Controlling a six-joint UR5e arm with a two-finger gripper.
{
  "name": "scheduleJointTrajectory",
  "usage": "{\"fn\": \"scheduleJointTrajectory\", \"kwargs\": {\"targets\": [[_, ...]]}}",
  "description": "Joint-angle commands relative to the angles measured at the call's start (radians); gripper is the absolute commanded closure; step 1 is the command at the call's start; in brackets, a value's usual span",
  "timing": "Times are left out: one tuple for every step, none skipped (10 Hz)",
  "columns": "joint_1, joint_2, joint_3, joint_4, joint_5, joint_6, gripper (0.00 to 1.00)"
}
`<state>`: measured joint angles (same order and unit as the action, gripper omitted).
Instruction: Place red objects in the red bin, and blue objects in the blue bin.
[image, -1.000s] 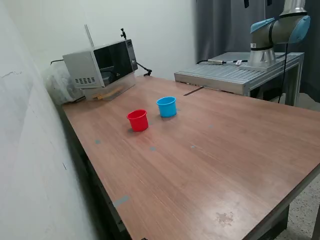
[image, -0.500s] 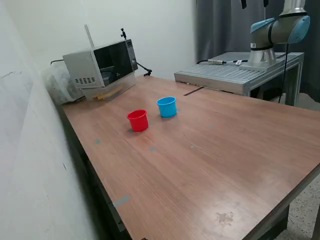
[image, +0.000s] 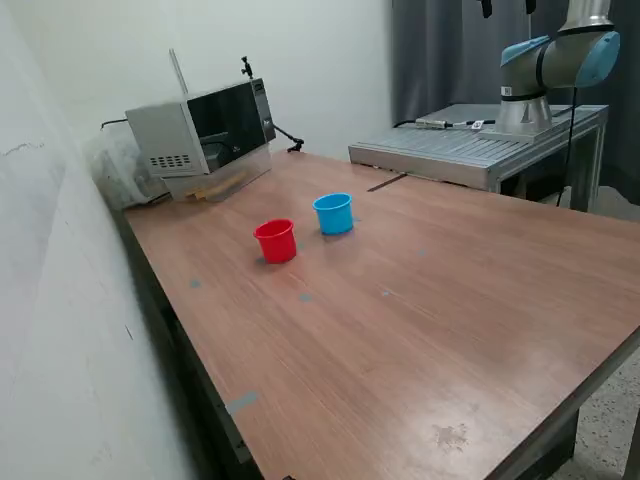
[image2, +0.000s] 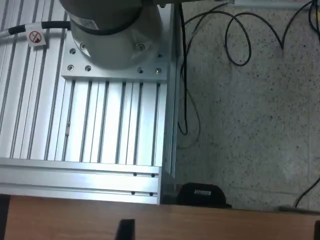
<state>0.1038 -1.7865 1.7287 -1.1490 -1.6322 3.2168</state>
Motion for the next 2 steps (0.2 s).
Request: {"fn": "scheduleJointTrajectory", "kwargs": {"targets": [[-0.001,0.001,0.000,0.000,0.000,0.000,0.00],[-0.001,-0.001,0.000,0.000,0.000,0.000,0.00]]}}
